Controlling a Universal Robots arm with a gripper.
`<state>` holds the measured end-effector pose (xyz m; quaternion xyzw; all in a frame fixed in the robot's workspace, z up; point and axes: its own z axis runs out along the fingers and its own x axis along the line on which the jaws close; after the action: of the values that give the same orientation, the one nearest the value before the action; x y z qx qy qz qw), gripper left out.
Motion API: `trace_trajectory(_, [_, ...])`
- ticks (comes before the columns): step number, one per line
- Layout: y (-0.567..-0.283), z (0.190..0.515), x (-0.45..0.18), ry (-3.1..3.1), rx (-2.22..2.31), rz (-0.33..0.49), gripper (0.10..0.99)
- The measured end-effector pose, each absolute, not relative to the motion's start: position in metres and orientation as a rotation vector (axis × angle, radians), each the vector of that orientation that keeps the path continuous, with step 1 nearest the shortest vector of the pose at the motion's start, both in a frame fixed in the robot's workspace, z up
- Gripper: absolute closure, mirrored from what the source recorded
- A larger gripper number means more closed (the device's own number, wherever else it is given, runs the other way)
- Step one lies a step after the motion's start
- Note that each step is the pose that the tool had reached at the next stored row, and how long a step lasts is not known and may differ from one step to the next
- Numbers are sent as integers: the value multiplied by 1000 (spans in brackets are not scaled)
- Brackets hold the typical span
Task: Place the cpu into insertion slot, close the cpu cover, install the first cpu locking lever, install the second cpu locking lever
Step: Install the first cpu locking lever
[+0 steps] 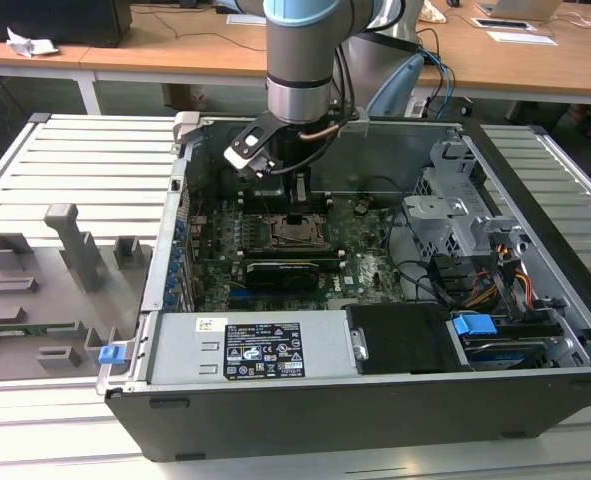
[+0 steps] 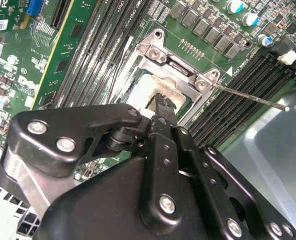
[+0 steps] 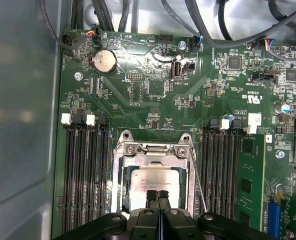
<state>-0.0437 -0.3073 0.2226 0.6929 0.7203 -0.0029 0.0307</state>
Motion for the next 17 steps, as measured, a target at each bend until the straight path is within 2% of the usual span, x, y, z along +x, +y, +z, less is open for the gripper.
trace_trajectory(17, [-307, 229, -44, 2220, 2136, -9, 976])
